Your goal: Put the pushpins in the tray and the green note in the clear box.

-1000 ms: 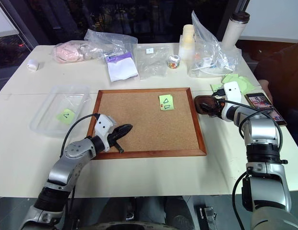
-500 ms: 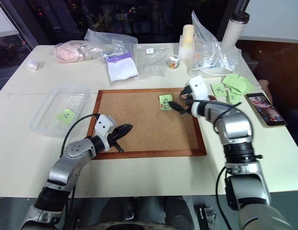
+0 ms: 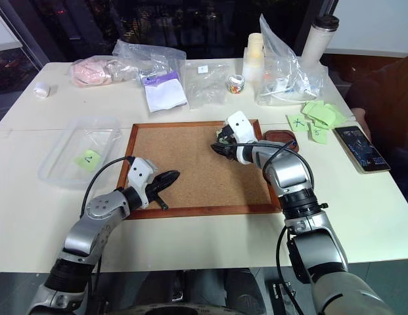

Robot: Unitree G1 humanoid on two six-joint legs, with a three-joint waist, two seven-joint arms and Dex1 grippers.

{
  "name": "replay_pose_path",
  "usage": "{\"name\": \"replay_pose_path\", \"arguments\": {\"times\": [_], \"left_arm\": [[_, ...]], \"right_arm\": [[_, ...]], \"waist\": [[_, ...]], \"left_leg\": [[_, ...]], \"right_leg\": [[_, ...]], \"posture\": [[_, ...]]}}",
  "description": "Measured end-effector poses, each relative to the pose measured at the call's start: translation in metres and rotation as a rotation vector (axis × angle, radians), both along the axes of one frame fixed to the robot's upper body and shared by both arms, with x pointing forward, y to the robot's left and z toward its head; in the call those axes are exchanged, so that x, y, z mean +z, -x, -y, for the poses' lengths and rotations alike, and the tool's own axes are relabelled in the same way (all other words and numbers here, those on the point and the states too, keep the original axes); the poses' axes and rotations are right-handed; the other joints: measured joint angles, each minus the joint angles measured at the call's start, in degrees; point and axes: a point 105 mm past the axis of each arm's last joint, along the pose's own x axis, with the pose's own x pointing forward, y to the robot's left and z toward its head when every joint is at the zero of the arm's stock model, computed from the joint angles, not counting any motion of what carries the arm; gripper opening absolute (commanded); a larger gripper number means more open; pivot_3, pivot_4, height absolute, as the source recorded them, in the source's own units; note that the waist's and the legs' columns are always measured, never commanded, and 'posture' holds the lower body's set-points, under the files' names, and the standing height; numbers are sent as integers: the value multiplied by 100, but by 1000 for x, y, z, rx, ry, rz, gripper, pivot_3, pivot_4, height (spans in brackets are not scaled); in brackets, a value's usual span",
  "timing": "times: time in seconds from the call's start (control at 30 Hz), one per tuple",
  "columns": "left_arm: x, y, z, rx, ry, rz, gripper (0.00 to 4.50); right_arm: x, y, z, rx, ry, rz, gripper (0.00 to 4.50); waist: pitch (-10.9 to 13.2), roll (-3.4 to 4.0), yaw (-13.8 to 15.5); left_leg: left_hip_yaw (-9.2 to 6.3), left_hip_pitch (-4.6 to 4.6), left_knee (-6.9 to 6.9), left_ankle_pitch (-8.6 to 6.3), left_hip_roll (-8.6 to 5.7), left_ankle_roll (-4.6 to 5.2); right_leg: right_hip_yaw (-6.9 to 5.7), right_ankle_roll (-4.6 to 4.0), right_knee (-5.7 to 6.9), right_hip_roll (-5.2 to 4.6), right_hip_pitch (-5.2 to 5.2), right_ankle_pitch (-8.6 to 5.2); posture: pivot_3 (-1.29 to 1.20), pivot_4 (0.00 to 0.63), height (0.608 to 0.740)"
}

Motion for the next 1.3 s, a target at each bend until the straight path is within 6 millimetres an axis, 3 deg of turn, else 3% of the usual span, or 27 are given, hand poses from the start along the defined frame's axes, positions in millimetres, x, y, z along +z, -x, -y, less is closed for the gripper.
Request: {"name": "replay_pose_path", "arguments": {"times": [0.33, 0.37, 0.43, 0.5, 0.53, 0.97, 1.13, 1.3], "left_arm": [[0, 0, 0, 2, 1, -1, 0], [0, 0, 0, 2, 0, -1, 0], [0, 0, 0, 1, 0, 0, 0], [1, -1, 1, 0, 0, 2, 0], [1, -1, 1, 0, 0, 3, 0], [0, 1, 3, -9, 1, 0, 0], [-1, 1, 4, -11, 2, -6, 0], [-2, 1, 5, -15, 0, -9, 0]], "right_arm": [[-11, -3, 3, -9, 2, -15, 2581], [-12, -4, 2, -9, 0, -14, 2028], [-12, -5, 2, -10, 0, -11, 1334], [-13, -5, 1, -9, -2, -12, 239], [-12, -6, 3, -21, -6, -9, 74], [-5, 3, 7, -38, 5, -34, 74], [28, 13, -5, 15, -39, 51, 74], [30, 19, -1, 14, -24, 43, 74]], "waist": [[0, 0, 0], [0, 0, -1], [0, 0, 1], [0, 0, 1], [0, 0, 2], [1, 1, 9], [1, 1, 10], [0, 1, 22]], "left_leg": [[1, 0, 0, 0, 0, 0], [1, 1, 0, 0, 0, 0], [1, 1, 0, 0, 0, 0], [1, 1, 0, 0, 0, 0], [1, 1, 0, 0, 0, 0], [0, -4, -2, 0, 3, 0], [-4, 0, -1, 0, 3, 0], [-3, -1, -1, 0, 0, 0]], "right_leg": [[0, 0, 0, 0, 0, 0], [0, 0, 0, 0, 0, 0], [0, 0, 0, 0, 0, 0], [0, 0, 0, 0, 0, 0], [0, 0, 0, -1, 0, 0], [0, 0, 1, -5, -5, 0], [-1, 0, 1, -4, 0, 0], [-1, 0, -1, -8, 1, 0]], "posture": [[0, 150, 740], [0, 150, 740], [0, 150, 740], [0, 150, 740], [0, 150, 740], [0, 150, 740], [0, 150, 740], [0, 150, 740]]}}
